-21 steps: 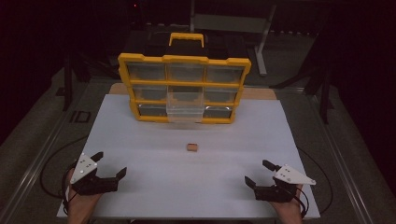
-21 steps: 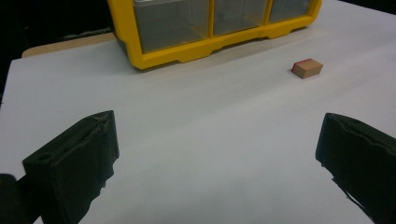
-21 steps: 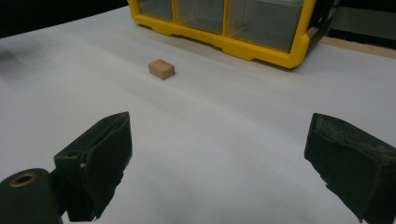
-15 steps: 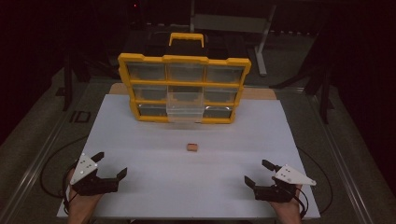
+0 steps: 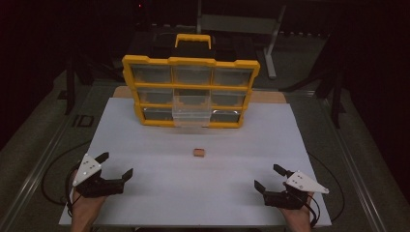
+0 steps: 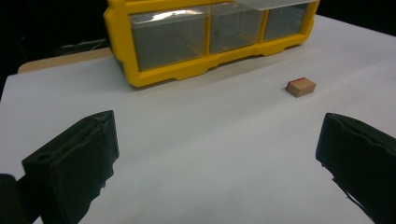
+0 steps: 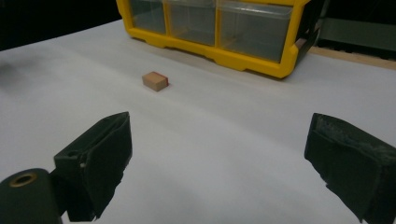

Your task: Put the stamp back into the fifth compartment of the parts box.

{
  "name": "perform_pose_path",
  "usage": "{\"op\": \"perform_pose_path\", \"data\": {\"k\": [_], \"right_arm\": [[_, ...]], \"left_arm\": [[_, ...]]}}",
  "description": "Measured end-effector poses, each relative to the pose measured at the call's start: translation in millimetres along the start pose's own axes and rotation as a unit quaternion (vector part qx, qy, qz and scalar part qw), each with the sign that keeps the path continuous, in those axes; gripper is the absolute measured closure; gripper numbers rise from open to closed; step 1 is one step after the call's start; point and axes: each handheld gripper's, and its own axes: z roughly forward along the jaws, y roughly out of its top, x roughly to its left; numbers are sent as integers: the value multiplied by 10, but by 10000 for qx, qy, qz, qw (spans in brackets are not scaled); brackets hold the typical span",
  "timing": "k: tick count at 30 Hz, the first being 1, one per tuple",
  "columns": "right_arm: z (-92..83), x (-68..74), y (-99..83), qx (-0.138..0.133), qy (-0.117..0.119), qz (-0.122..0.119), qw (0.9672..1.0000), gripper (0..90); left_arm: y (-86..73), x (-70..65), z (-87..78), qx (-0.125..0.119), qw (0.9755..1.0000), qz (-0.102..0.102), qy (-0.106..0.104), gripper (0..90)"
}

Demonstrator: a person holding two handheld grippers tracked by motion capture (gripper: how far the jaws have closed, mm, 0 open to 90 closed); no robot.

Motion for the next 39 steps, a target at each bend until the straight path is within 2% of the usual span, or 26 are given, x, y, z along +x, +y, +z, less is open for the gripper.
{"op": "perform_pose_path", "data": {"k": [5, 10, 22, 29, 39], "right_arm": [[-12, -18, -2, -29, -43, 50, 10000, 75], [-11, -30, -10, -39, -86, 83, 9999, 75], [-13, -32, -12, -22, -143, 92, 9999, 75], [-12, -30, -12, -33, -146, 92, 9998, 75], [-2, -23, -12, -12, -155, 88, 9998, 75]], "left_arm": [[133, -11, 64, 88, 9998, 158, -63, 3], [254, -4, 130, 58, 9994, 307, -113, 2], [449, 132, 313, 17, 9991, 314, -286, 3], [564, 136, 437, 50, 9986, 423, -311, 3], [694, 143, 579, 10, 9986, 439, -293, 3]]}}
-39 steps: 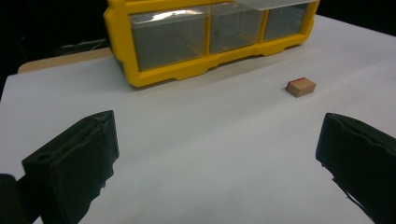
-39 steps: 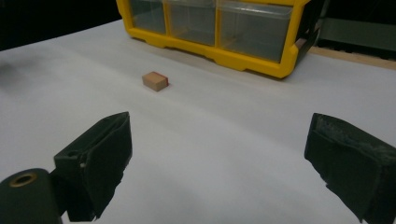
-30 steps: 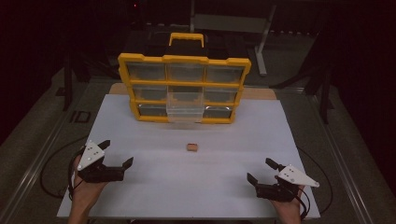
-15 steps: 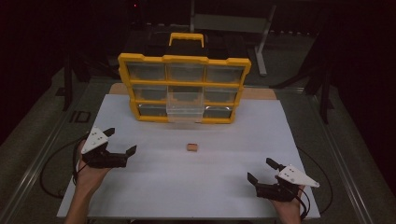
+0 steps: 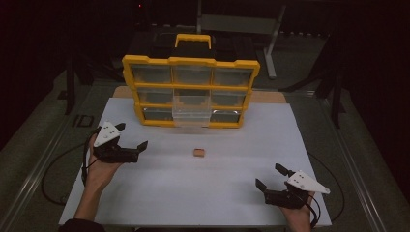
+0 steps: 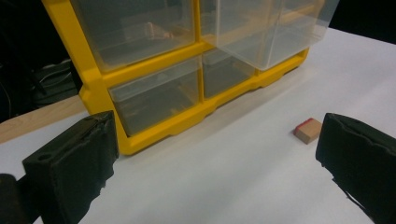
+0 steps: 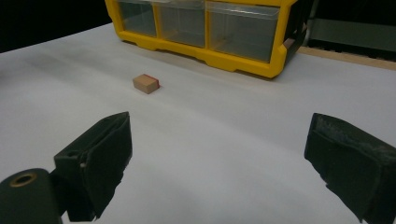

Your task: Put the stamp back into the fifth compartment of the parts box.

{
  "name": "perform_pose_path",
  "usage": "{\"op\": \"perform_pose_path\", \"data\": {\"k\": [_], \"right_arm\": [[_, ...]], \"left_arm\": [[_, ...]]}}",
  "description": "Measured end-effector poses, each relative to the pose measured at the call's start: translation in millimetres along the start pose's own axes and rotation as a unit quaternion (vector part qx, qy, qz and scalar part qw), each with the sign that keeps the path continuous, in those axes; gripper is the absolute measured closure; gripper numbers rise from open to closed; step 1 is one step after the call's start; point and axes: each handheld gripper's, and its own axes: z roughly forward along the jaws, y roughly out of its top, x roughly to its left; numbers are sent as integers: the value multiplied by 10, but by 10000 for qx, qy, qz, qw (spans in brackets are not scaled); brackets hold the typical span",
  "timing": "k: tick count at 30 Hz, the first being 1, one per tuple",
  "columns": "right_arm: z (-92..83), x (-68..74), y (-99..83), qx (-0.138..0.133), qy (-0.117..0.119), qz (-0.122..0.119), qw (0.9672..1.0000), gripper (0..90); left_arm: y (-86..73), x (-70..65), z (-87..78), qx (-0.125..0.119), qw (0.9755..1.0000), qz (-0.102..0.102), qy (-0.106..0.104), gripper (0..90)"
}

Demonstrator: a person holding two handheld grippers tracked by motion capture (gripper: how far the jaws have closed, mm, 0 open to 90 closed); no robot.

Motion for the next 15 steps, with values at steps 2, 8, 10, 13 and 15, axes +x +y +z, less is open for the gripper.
{"op": "perform_pose_path", "data": {"k": [2, 8, 10, 13, 15], "right_arm": [[-1, -1, 0, 0, 0, -4, 10000, 75], [0, 0, 3, 18, -29, -9, 10000, 75], [-1, 1, 2, 7, -38, -9, 10000, 74], [-1, 1, 3, 3, -38, -15, 10000, 75], [1, 2, 2, 0, -25, -12, 10000, 74]], "left_arm": [[16, -1, 18, 8, 10000, 28, 5, 3], [66, -7, 144, 75, 9999, 89, -8, 3], [78, -15, 178, 94, 9999, 115, -17, 3], [103, -33, 223, 117, 9998, 161, -54, 3], [120, -42, 253, 149, 9997, 200, -85, 3]]}}
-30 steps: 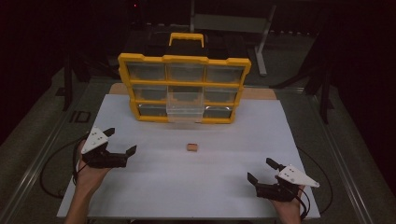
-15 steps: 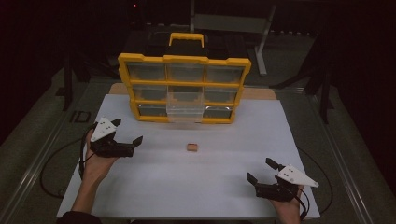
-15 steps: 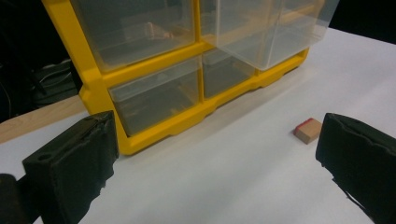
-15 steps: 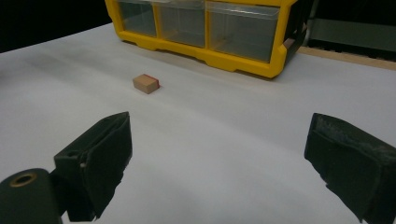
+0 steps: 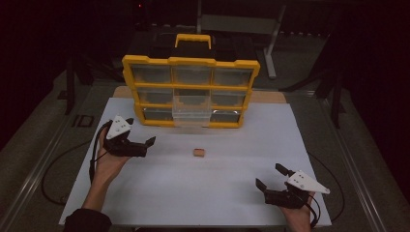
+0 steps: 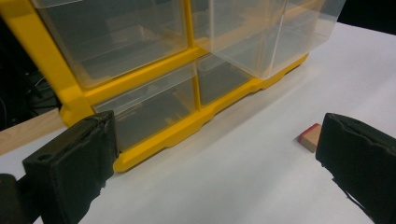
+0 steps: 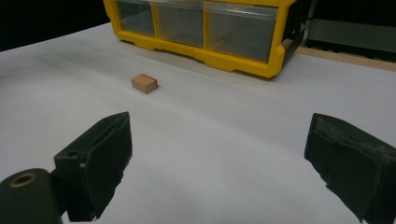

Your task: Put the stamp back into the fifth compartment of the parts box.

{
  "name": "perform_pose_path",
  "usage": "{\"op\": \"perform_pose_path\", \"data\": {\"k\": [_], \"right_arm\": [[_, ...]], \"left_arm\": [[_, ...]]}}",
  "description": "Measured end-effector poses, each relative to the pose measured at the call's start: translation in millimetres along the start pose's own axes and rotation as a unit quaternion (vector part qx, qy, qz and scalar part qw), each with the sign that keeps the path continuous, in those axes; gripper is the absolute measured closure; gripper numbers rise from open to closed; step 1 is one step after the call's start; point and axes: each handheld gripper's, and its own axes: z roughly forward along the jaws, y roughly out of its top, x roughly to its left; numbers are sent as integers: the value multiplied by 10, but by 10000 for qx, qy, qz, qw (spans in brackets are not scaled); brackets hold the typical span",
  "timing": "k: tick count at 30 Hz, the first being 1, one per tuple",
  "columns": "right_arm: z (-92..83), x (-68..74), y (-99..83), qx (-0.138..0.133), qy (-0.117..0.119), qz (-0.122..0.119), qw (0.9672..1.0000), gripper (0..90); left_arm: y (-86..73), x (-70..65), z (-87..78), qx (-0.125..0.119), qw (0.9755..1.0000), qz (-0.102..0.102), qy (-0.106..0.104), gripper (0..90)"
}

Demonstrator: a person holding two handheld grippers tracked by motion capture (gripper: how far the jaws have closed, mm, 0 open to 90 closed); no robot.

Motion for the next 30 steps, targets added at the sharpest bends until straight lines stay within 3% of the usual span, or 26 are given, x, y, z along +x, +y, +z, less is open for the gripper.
{"op": "perform_pose_path", "data": {"k": [8, 10, 30], "right_arm": [[2, 1, 3, 31, -6, 4, 10000, 74], [-3, 2, 5, 24, -81, -21, 10000, 74], [6, -6, 1, 21, -26, -28, 10000, 74]], "left_arm": [[43, -46, 132, 103, 9997, 57, -191, 3], [50, -57, 170, 159, 9996, 87, -200, 3], [80, -224, 527, 442, 9976, 261, -466, 2]]}}
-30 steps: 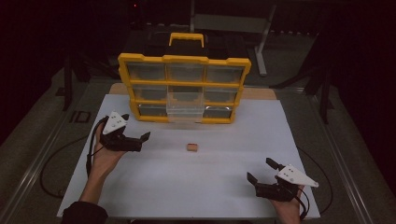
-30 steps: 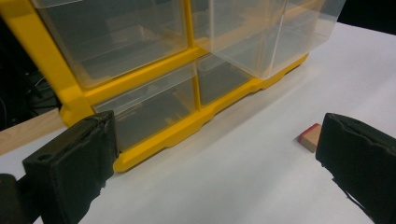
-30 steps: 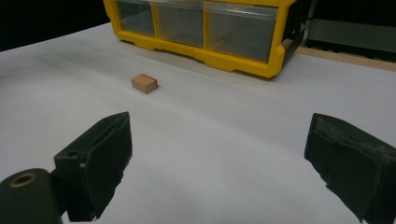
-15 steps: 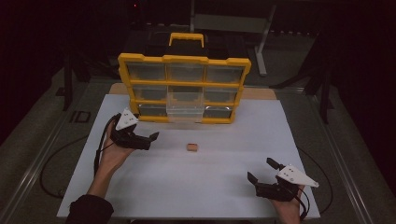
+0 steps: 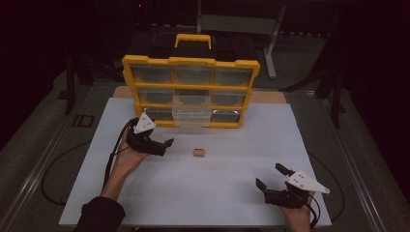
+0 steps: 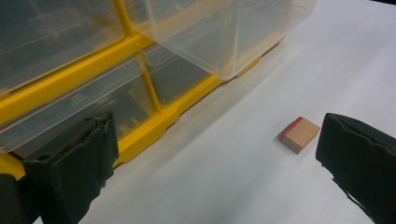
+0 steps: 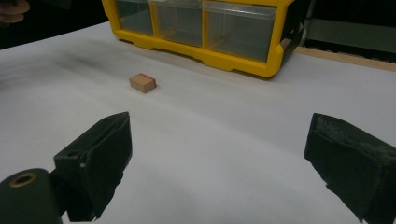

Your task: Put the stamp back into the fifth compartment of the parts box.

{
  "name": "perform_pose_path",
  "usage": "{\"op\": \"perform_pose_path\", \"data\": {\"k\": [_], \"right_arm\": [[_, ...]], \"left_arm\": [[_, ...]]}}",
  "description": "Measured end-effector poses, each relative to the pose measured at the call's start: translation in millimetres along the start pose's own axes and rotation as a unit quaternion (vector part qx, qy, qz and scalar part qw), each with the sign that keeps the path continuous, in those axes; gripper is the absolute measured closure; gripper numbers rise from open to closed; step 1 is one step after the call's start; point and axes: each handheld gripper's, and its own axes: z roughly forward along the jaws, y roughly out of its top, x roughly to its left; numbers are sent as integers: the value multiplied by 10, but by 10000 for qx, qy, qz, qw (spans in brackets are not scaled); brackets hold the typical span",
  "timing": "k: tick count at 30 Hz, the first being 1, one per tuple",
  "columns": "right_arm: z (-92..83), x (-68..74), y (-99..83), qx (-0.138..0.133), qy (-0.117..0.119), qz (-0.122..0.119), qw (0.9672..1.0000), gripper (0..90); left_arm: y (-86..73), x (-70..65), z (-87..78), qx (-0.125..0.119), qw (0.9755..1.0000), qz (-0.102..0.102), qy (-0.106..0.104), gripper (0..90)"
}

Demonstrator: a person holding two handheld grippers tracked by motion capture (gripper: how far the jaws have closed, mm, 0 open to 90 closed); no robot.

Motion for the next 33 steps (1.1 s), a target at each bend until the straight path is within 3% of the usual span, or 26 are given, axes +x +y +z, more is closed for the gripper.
{"op": "perform_pose_path", "data": {"k": [16, 29, 30, 33], "right_arm": [[8, -3, -4, 6, 13, 9, 10000, 74], [10, 2, -5, 22, -1, 0, 10000, 74], [13, 5, -5, 31, 4, -1, 10000, 75], [14, 8, -5, 44, 2, -10, 10000, 75]], "left_arm": [[41, -88, 215, 270, 9993, 183, -194, 2], [74, -165, 373, 671, 9962, 460, -319, 3], [90, -190, 407, 759, 9949, 554, -353, 3], [102, -220, 448, 811, 9942, 562, -426, 3]]}}
